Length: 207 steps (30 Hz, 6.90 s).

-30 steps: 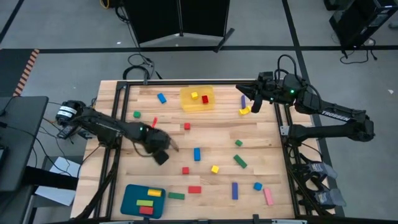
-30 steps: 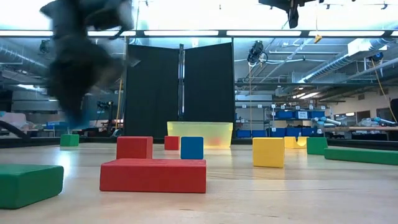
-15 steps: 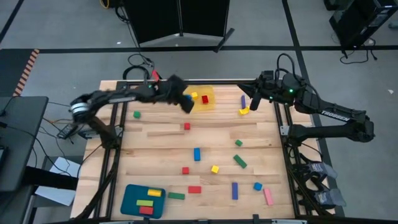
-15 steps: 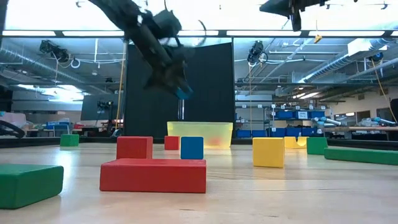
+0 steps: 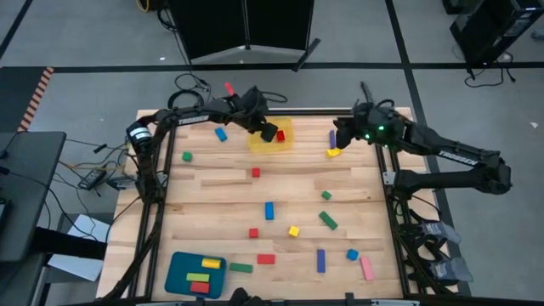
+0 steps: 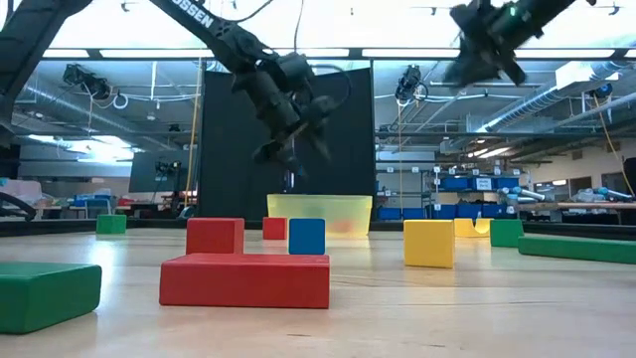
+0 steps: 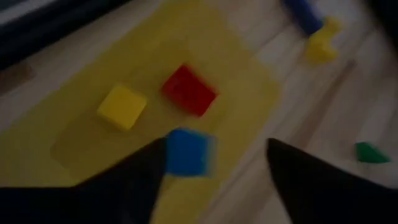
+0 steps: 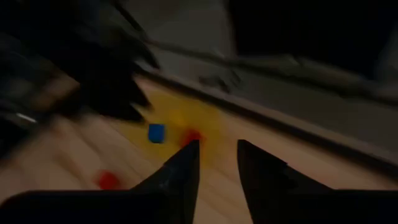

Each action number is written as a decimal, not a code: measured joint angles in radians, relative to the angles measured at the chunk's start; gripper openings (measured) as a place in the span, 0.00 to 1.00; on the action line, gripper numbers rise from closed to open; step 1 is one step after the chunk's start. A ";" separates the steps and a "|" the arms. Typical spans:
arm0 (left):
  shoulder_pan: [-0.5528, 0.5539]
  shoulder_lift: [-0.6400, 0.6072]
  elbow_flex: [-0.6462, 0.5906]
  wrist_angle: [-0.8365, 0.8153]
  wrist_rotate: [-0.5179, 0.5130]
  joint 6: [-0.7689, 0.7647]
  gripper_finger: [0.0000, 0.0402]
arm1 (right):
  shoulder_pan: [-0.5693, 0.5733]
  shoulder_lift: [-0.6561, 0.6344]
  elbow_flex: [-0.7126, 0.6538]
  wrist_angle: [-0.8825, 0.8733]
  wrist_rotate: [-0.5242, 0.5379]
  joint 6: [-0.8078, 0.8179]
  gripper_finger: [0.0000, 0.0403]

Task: Sort blocks by size
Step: Put the blue square block into the yellow bin, then put the violet rectangular block into the blue bin, then put the green square block into the yellow bin

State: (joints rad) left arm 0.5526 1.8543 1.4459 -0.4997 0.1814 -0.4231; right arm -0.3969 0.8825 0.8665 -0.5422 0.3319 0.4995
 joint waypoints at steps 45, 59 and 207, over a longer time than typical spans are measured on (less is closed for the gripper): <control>0.042 -0.678 0.089 -0.195 0.084 0.119 0.72 | -0.327 0.802 0.002 0.024 -0.254 0.043 0.23; -0.060 -0.781 0.088 -0.513 -0.133 0.017 0.72 | -0.208 0.560 -0.002 0.204 -0.372 -0.002 0.17; 0.486 -0.236 -0.468 -0.653 -0.125 0.175 0.87 | 0.375 0.259 0.057 0.242 -0.191 -0.031 0.48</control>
State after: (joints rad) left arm 1.0389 1.6180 0.9775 -1.1524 0.0559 -0.2477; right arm -0.0216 1.1412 0.9237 -0.3005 0.1405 0.4686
